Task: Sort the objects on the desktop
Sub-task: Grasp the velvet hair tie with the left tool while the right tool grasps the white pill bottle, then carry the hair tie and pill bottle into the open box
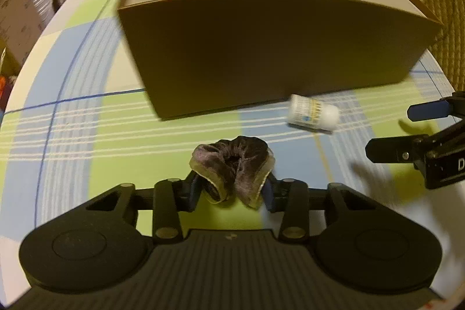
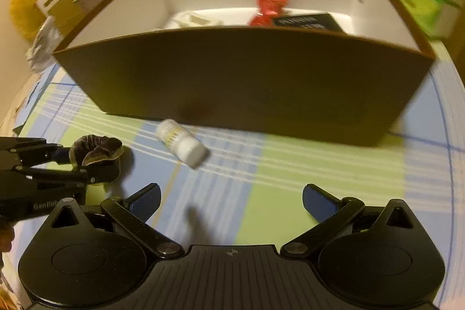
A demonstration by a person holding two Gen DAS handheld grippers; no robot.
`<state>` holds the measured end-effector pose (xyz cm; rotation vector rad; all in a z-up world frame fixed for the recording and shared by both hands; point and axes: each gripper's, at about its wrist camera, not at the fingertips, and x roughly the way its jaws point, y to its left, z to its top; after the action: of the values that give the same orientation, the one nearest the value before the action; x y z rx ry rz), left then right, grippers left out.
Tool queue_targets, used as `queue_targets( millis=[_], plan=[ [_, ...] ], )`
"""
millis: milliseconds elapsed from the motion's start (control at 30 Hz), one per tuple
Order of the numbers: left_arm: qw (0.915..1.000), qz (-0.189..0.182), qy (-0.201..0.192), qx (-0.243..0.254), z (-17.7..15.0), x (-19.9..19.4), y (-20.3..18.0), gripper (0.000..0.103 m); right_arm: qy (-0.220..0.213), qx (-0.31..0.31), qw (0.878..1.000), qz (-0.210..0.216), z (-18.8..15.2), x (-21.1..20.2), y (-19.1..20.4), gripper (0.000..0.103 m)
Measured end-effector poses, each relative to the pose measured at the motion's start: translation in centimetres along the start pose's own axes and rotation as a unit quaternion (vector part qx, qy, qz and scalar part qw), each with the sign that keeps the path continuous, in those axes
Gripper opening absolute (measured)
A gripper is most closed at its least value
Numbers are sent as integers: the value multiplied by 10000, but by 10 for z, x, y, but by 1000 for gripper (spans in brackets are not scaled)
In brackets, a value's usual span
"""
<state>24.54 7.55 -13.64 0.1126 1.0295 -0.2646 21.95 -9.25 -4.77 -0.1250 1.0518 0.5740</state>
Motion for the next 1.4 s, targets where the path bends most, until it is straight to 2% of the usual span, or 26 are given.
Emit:
queue_targets(
  millis=[200,233,300,433,567,633,700,767,933,1033,1167,1400],
  plan=[
    [9992,347,-56,-210,1,-4,26,32,-242,-472,9983,236,10,13,22,98],
    [9989,377,-56,-264,1,-5,31,31,-276,-584,9975,269,12,16,26,94],
    [9986,413,-50,-338,1,-6,38,31,-328,-799,9957,326,15,23,34,79],
    [9984,416,-37,-392,-2,-8,40,32,-441,-1118,9921,354,17,36,43,68],
    [9985,404,-33,-362,-2,-8,38,34,-386,-1251,9908,342,19,48,49,51],
    [9986,383,-53,-374,-1,-9,38,37,-340,-1317,9902,302,20,53,50,41],
    [9986,367,-91,-369,0,-10,37,43,-317,-1347,9900,281,18,55,49,25],
    [9985,367,-152,-372,1,-10,36,47,-297,-1318,9903,312,16,53,44,25],
    [9985,335,-164,-391,5,-5,34,46,-220,-1146,9927,313,11,46,35,24],
    [9988,355,-134,-324,5,-2,32,34,-148,-1016,9942,307,8,41,30,24],
    [9990,331,-142,-274,3,-5,30,26,-24,-771,9964,339,4,32,22,24],
    [9996,195,-148,-142,1,-17,19,22,73,-462,9982,362,-4,13,17,24]
  ],
)
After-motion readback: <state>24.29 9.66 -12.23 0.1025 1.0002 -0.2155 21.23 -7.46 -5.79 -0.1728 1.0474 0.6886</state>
